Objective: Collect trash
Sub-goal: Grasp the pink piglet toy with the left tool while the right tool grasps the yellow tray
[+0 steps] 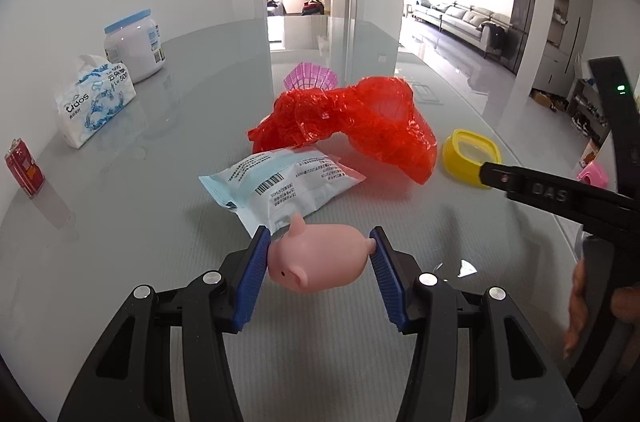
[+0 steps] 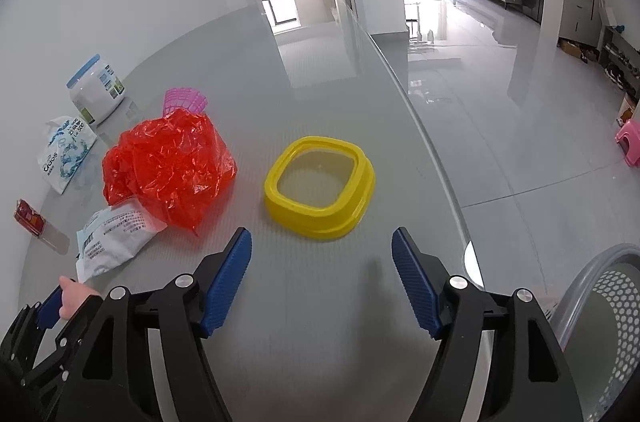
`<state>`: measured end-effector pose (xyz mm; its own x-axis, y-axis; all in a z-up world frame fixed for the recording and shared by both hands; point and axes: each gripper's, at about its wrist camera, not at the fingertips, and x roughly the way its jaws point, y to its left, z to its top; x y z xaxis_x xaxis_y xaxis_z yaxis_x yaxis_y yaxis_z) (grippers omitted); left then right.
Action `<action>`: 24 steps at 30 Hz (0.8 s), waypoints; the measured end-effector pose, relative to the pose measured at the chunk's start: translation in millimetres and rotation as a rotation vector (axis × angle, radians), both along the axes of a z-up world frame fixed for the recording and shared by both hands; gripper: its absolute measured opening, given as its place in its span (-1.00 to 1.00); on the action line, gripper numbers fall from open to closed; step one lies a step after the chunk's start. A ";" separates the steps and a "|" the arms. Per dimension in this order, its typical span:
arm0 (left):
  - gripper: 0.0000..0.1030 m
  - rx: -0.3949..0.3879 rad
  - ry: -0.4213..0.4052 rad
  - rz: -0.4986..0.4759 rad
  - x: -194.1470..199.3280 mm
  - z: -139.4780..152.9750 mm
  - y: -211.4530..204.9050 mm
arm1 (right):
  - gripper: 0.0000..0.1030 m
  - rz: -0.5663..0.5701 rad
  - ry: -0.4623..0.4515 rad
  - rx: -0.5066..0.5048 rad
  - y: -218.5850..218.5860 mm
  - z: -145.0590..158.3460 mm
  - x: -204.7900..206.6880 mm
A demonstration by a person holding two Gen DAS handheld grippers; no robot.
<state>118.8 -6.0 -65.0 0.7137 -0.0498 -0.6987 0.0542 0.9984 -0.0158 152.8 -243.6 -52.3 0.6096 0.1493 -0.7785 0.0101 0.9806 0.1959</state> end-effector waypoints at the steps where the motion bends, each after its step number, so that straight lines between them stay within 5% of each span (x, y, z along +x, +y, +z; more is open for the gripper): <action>1: -0.03 -0.008 -0.001 0.001 -0.6 1.1 1.1 | 0.40 0.002 0.004 -0.004 2.3 -0.7 3.0; 14: -0.03 -0.032 -0.069 0.043 -8.8 18.5 13.3 | 0.48 -0.023 0.045 -0.046 18.1 -10.7 34.9; 24: -0.03 -0.040 -0.081 0.052 -11.9 21.9 15.2 | 0.48 -0.036 0.038 -0.176 35.0 -14.5 50.0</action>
